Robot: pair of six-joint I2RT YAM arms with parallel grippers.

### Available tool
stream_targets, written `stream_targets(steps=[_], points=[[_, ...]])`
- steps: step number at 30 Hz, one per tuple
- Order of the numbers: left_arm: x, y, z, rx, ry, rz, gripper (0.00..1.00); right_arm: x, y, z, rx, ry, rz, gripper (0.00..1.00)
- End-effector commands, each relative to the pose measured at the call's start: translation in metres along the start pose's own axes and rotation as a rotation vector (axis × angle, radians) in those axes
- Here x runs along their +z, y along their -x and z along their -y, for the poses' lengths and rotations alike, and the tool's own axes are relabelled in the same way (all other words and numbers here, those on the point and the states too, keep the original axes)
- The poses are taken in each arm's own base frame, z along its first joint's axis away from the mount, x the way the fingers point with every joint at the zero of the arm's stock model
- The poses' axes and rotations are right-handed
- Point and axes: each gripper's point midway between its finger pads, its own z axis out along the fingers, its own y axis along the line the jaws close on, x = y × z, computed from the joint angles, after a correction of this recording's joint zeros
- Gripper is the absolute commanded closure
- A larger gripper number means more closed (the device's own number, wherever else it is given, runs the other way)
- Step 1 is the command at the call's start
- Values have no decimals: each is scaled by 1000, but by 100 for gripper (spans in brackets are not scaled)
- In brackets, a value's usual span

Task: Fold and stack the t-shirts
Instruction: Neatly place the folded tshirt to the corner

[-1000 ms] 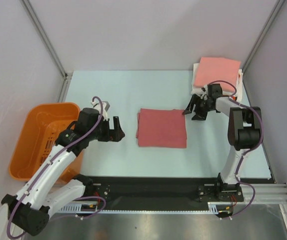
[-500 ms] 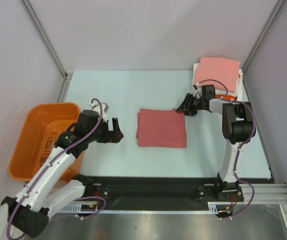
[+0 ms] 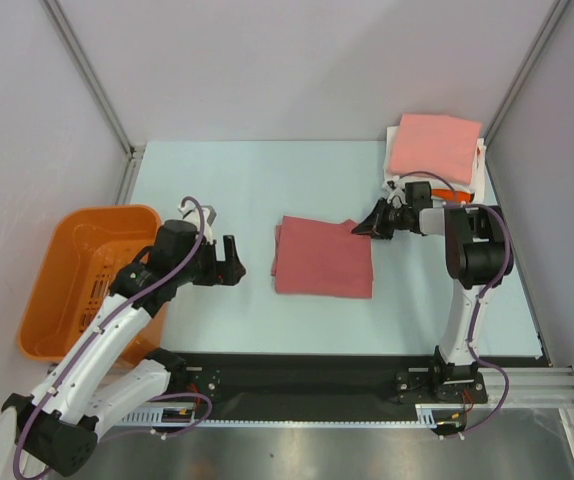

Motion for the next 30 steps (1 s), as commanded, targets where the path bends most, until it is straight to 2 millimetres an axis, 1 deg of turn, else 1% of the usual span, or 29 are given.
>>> stream_targets(steps=[1,2,3,4,5,6,7,9,10,11,12,14,15,16,18,19,20,21,22,23,25,26,28,29,30], points=[[-2,8,-3,3,13,46,5,-11,6,-7,24,14,-3,100],[-2,8,-4,3,16,48,5,-16,19,-15,-9,18,22,100],[-3,9,-3,2,15,55,6,-23,26,-20,-10,6,25,100],[-2,9,-4,1,15,53,6,-31,38,-24,-30,-18,57,100],[-2,8,-4,3,17,52,6,-39,56,-35,-76,-22,92,100],[-2,9,-3,3,14,56,6,-45,60,-37,-75,-41,94,100],[-2,9,-4,3,17,59,7,-50,68,-38,-91,-76,117,100],[-2,9,-4,5,14,56,6,-65,91,-52,-144,-106,157,100],[-2,10,-3,5,13,60,7,-70,100,-52,-159,-135,181,100],[-2,9,-4,6,13,59,6,-75,104,-53,-162,-150,183,100],[-1,10,-5,5,19,61,6,-80,119,-62,-197,-152,211,100],[-1,10,-4,5,17,62,7,-87,130,-66,-219,-179,229,100],[-1,10,-5,4,20,62,7,-88,132,-67,-220,-187,223,100],[-1,10,-5,5,21,65,7,-94,143,-75,-243,-193,248,100],[-1,10,-5,3,21,64,7,-100,150,-80,-257,-208,262,100],[-2,10,-5,3,23,68,7,-105,160,-87,-276,-215,290,100],[-1,10,-6,3,24,65,7,-107,162,-88,-277,-223,292,100],[-1,9,-6,4,25,62,7,-119,172,-80,-266,-242,320,100],[-1,9,-6,1,27,61,7,-122,177,-82,-268,-247,333,100],[0,9,-6,4,26,60,7,-128,184,-89,-280,-245,350,100],[0,8,-6,4,26,57,7,-135,192,-94,-289,-252,371,100],[1,8,-6,3,28,55,7,-144,200,-104,-308,-253,392,100],[1,8,-6,1,28,53,8,-154,209,-108,-318,-269,415,100],[2,7,-7,1,30,49,8,-163,218,-118,-333,-267,437,100],[2,7,-7,1,31,48,7,-168,221,-122,-335,-266,446,100]])
